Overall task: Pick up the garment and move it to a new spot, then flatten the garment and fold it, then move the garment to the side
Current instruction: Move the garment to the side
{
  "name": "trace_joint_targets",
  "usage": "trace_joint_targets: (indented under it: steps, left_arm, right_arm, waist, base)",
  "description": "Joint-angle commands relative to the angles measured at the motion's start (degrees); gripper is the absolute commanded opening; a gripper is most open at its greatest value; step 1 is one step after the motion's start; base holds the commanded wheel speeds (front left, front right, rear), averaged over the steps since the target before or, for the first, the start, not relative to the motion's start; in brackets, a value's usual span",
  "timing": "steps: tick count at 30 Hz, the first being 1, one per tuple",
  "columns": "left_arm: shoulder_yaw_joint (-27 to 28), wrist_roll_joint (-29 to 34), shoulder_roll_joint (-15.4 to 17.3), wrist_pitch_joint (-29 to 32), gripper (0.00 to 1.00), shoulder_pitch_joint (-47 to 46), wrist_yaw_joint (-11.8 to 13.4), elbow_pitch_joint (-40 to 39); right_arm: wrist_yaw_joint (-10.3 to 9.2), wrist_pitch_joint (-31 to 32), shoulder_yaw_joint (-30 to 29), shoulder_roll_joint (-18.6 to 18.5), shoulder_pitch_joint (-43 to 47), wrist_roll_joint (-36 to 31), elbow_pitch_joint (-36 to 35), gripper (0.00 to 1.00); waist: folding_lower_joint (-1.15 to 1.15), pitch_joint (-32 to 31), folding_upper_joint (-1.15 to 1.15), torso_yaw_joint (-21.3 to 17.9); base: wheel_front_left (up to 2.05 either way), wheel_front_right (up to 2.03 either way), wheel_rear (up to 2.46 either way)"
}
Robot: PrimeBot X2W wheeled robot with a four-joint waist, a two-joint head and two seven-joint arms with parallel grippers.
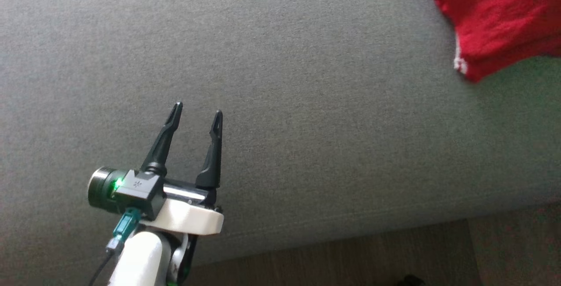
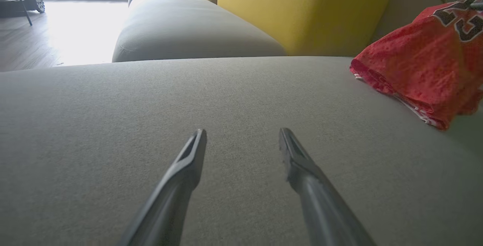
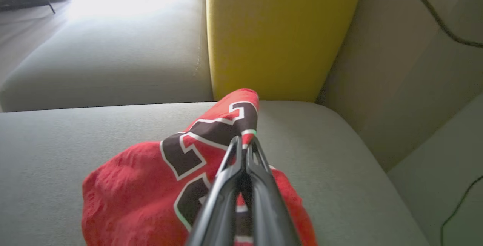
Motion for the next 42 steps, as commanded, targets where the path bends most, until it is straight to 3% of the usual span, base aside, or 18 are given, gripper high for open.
trace_joint_targets:
  steps: [1,3,4,5,13,20,25,32,37,42]
  left_arm:
    - [1.51,0.44,-0.27,-0.34,1.0,-1.31,-0.25,-1.58]
    - [1.63,0.47,-0.27,-0.34,1.0,-1.35,-0.23,-1.63]
    - [1.7,0.48,-0.27,-0.34,1.0,-1.34,-0.25,-1.63]
    - [1.75,0.5,-0.27,-0.34,1.0,-1.32,-0.29,-1.58]
    - [1.62,0.65,-0.27,-0.34,1.0,-0.92,-0.31,-1.43]
    - [1.61,-1.78,-0.27,-0.34,1.0,0.01,0.62,-1.96]
    - [1.33,-5.17,-0.27,-0.34,1.0,0.64,1.92,-1.51]
    - [2.51,-7.77,-0.27,-0.34,1.0,2.54,4.42,0.7]
    - [2.99,-10.73,-0.27,-0.34,1.0,4.52,6.6,2.22]
    - [2.88,-12.55,-0.27,-0.34,1.0,7.49,8.4,2.06]
  right_arm:
    - [-0.01,0.35,-1.1,-2.36,0.53,-1.41,-2.63,0.0]
    - [-0.01,0.57,-2.64,-2.25,1.31,-4.25,-3.47,0.0]
    - [-0.01,0.44,-3.51,-2.05,1.65,-5.91,-3.85,0.38]
    - [-0.01,0.22,-4.2,-1.76,1.99,-7.72,-4.28,0.98]
    - [-0.01,-1.63,-7.98,2.61,4.74,-17.53,-7.54,1.0]
    - [-0.01,-5.71,-8.6,8.52,10.68,-16.46,-10.98,1.0]
    - [-0.01,-12.73,-3.93,11.35,17.24,-17.59,-13.03,1.0]
    - [-0.01,-21.13,2.96,18.28,24.6,-18.98,-13.06,1.0]
    - [-0.01,-24.88,7.13,23.04,28.98,-19.65,-11.92,1.0]
    - [-0.01,-26.47,6.93,25.46,34.31,-19.77,-13.58,1.0]
  waist:
    - [0.0,0.14,0.0,0.31]
    - [0.0,0.26,0.0,0.57]
    - [0.0,0.31,0.0,0.67]
    - [0.0,0.31,0.0,0.77]
    - [0.0,-0.96,0.0,1.41]
    - [0.0,-3.58,0.0,2.24]
    - [0.0,-6.12,0.0,3.25]
    - [0.0,-11.86,0.0,3.92]
    - [0.0,-17.0,0.0,4.46]
    - [0.0,-22.32,0.0,5.62]
  base:
    - [0.0,0.0,0.0]
    - [0.0,0.0,0.0]
    - [0.0,0.0,0.0]
    - [0.0,0.0,0.0]
    - [0.0,0.0,0.0]
    - [0.0,0.0,0.0]
    - [0.0,0.0,0.0]
    - [0.0,0.0,0.0]
    - [0.0,0.0,0.0]
    - [0.0,0.0,0.0]
